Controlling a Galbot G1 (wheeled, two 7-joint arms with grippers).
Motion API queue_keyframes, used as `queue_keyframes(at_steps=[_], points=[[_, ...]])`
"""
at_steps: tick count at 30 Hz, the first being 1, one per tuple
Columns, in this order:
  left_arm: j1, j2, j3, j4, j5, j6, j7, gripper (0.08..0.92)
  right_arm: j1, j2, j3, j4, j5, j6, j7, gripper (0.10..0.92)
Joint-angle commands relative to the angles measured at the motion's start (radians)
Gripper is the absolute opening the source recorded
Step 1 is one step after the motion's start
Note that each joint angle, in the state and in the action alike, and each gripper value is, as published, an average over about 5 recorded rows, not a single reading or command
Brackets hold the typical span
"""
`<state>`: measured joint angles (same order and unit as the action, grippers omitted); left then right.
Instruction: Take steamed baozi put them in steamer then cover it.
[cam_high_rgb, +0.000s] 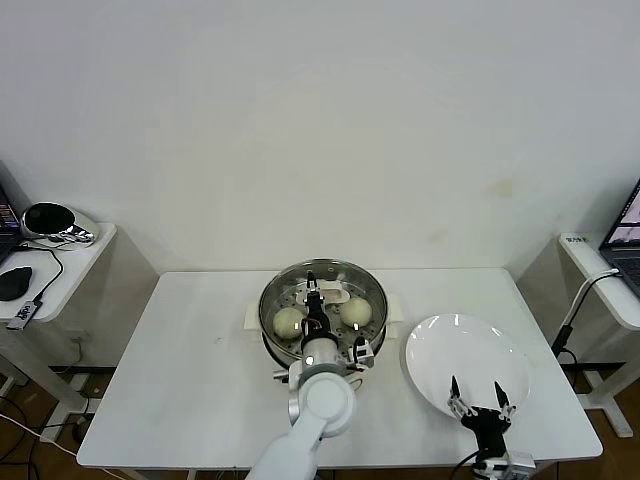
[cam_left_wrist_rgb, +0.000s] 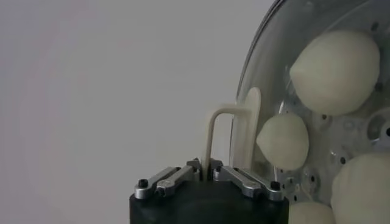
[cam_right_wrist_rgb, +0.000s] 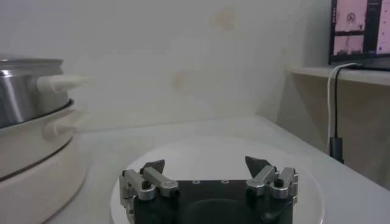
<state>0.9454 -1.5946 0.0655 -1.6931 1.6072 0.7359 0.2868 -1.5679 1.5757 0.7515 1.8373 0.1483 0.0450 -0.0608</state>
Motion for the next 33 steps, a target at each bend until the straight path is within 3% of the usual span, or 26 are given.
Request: queue_keyframes(at_steps=[1,7,23,29,33], points=[[0.000,0.002,0.003,0.002,-0.006,0.039,-0.005,0.150,0.001,0.000,-0.001,0.002,0.000,0.000,-0.001,0.823],[0.006,0.017,0.016,-0.054,-0.038,0.013,0.002,0.195,-0.001,0.000,-0.001,0.002,-0.001,0.001,-0.002,0.823],[0.105,0.085,0.037,-0.265,-0.142,-0.027,0.003,0.657,-0.001,0.001,-0.003,0.002,-0.003,-0.001,0.000,0.823],[0.153,0.116,-0.018,-0.325,-0.252,-0.097,-0.057,0.802,-0.004,-0.001,-0.011,0.007,-0.003,-0.002,-0.005,0.823],[0.189,0.144,-0.098,-0.402,-0.442,-0.180,-0.129,0.821,-0.014,-0.011,-0.024,0.023,0.004,-0.002,-0.012,0.823]])
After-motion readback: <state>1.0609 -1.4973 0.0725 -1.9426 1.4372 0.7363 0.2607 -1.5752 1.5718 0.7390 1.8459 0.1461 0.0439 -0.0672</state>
